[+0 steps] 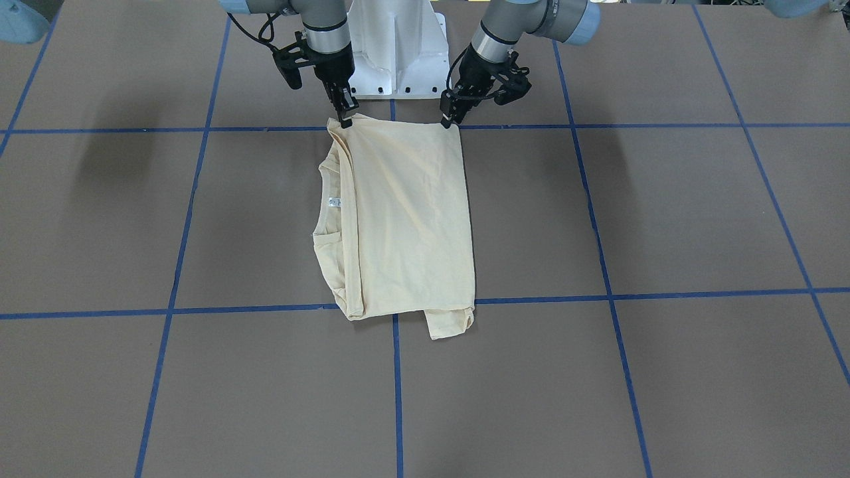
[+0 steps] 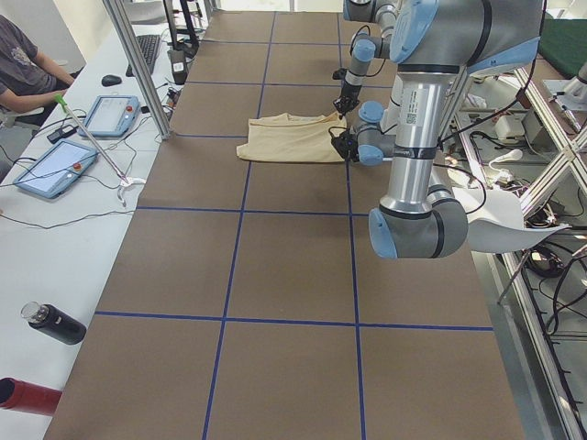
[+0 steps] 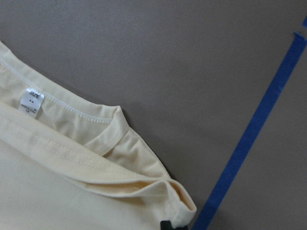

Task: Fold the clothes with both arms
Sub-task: 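Lower the left gripper to the other near corner of the folded shirt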

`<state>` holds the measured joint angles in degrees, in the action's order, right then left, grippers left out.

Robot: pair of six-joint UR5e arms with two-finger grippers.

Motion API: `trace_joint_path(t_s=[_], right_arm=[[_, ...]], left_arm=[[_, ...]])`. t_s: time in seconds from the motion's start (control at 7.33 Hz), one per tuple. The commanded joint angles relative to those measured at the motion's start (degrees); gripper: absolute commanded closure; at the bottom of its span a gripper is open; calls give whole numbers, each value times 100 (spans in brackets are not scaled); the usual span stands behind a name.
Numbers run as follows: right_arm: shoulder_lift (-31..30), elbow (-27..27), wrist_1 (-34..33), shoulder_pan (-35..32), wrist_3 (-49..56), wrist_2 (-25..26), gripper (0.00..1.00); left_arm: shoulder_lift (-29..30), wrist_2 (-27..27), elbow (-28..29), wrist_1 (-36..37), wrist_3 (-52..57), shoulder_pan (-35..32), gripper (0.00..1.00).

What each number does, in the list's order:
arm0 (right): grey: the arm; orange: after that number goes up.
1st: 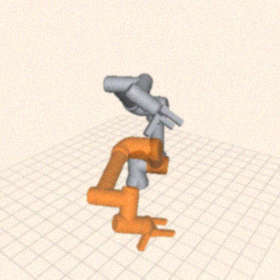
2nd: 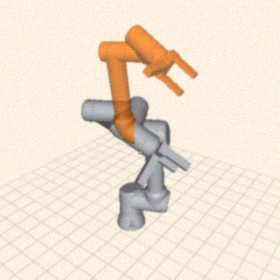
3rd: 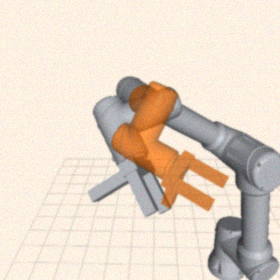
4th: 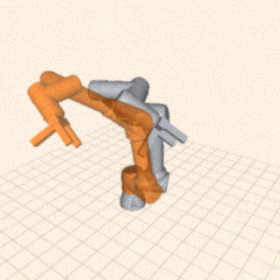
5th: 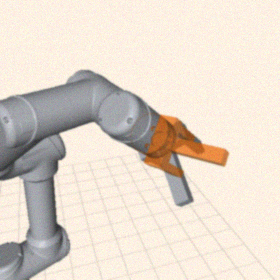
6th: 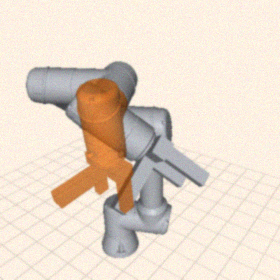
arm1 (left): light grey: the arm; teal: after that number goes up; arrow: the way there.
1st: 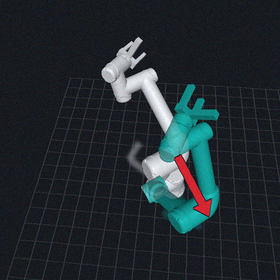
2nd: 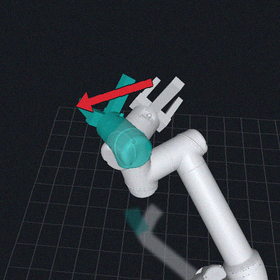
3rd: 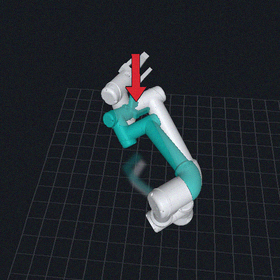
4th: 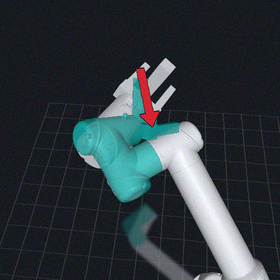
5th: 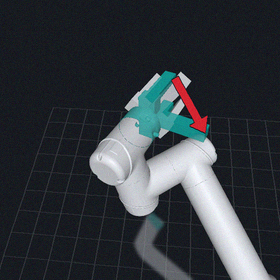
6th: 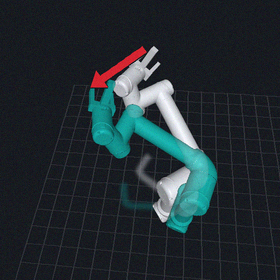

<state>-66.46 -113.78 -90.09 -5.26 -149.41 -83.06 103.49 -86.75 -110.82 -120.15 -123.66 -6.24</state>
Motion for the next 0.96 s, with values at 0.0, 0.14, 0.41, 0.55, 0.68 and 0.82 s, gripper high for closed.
trace_joint_path(t_s=[0.0, 0.14, 0.41, 0.55, 0.68, 0.82], right_arm=[[10, -4, -183, -2, 0, -9, 100], [19, -108, -359, -2, 9, -9, 100], [2, -215, -413, -11, 26, -9, 100], [2, -215, -404, 7, 26, -9, 100], [2, -206, -404, 7, 26, -17, 100], [2, -206, -404, 7, 26, -9, 100]], left_arm=[[5, 9, 51, 1, 61, -61, 58], [5, 9, 60, 1, 61, -70, 60], [5, 9, 69, 1, 35, -70, 100], [5, 9, 69, 1, 26, -62, 100], [13, 1, 43, 1, 26, -70, 100], [22, -8, -71, 1, 26, -88, 100]])
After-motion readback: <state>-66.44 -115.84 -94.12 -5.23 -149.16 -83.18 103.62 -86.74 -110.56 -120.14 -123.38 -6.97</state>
